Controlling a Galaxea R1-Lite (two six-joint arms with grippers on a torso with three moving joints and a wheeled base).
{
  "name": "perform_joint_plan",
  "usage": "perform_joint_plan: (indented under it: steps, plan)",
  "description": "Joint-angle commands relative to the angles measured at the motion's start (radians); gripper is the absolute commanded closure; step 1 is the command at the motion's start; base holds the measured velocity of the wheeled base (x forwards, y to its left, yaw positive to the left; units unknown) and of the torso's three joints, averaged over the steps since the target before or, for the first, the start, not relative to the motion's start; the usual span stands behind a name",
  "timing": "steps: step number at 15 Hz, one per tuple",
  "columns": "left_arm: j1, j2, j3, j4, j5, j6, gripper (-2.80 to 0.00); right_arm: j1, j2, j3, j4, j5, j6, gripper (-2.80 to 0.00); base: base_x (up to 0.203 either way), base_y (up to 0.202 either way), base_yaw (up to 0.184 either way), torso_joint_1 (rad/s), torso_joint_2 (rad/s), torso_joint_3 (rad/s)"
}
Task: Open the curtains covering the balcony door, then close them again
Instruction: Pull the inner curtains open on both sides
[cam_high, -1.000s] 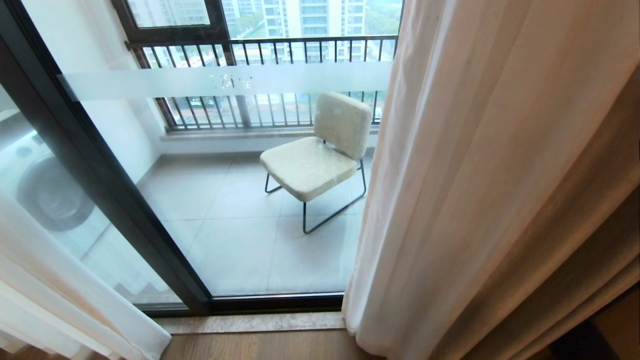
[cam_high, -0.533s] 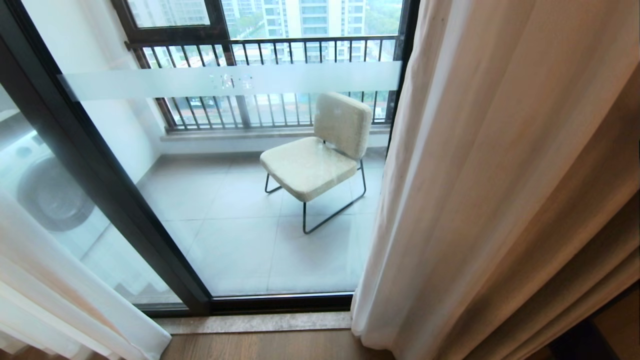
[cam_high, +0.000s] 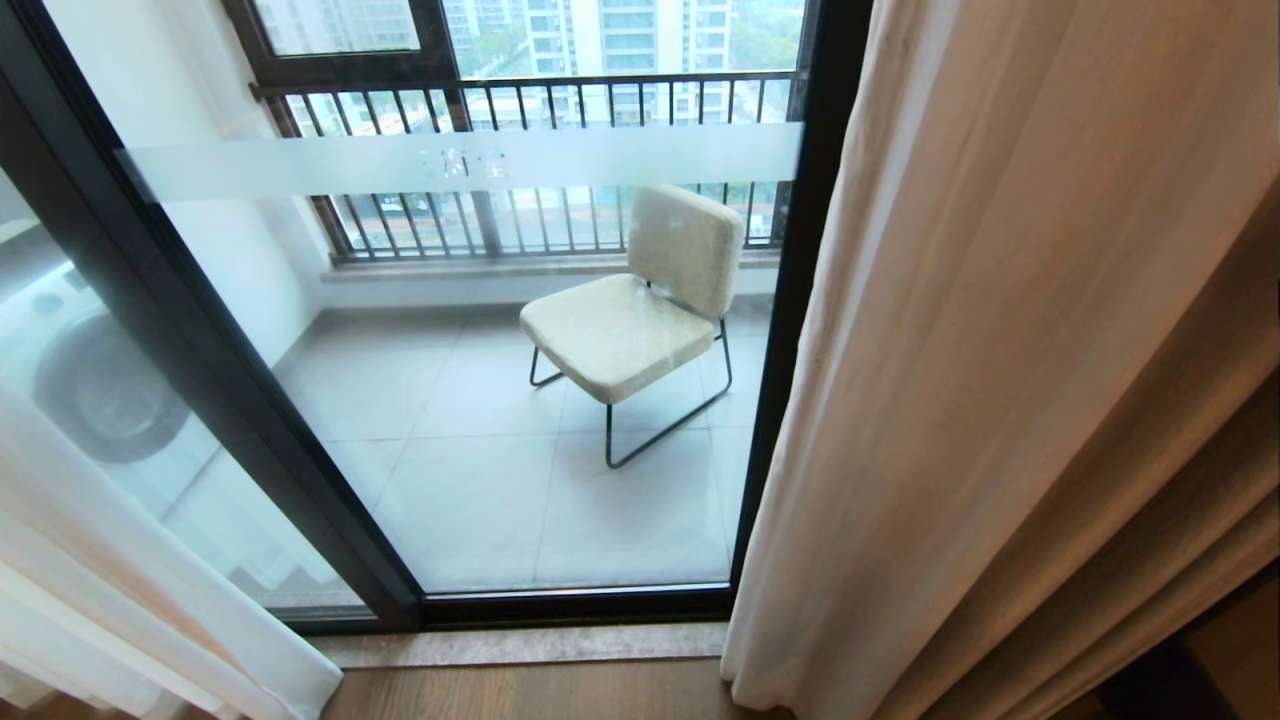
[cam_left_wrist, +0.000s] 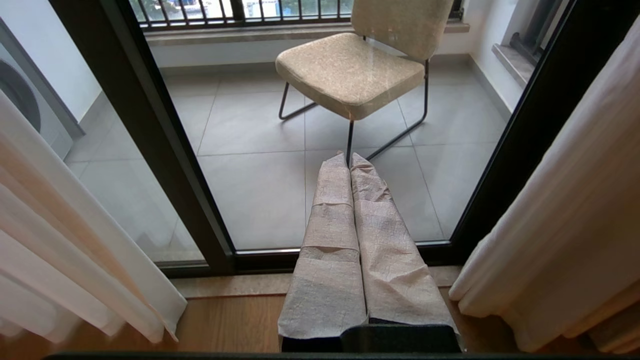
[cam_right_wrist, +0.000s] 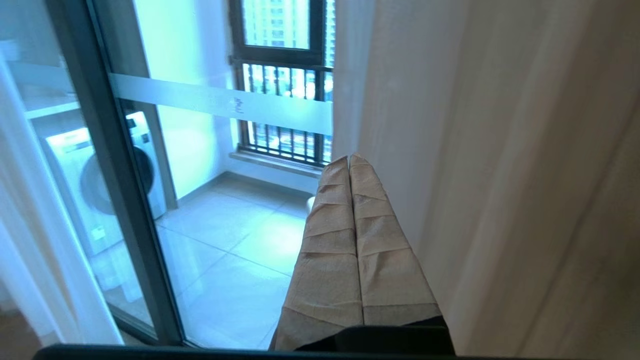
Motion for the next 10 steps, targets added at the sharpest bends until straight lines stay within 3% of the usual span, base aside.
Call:
perform_joint_plan:
  steps: [1,7,10]
  plan:
    - [0.0,0.0,0.0,-0.001,0.0,0.0,0.0,0.112,0.047,-0.021,-0.003,-0.022,-0.039,0.0,0.0,0.0,0.0,0.0,0.0,0.0]
    - [0.0,0.0,0.0,-0.001,0.0,0.0,0.0,0.451,0.289,-0.16,-0.015,-0.242,-0.183,0.0,0.0,0.0,0.0,0.0,0.0,0.0]
    - [0.0,0.0,0.0,-0.001,0.0,0.0,0.0,0.537,0.436,-0.283,-0.03,-0.329,-0.221,0.0,0.0,0.0,0.0,0.0,0.0,0.0]
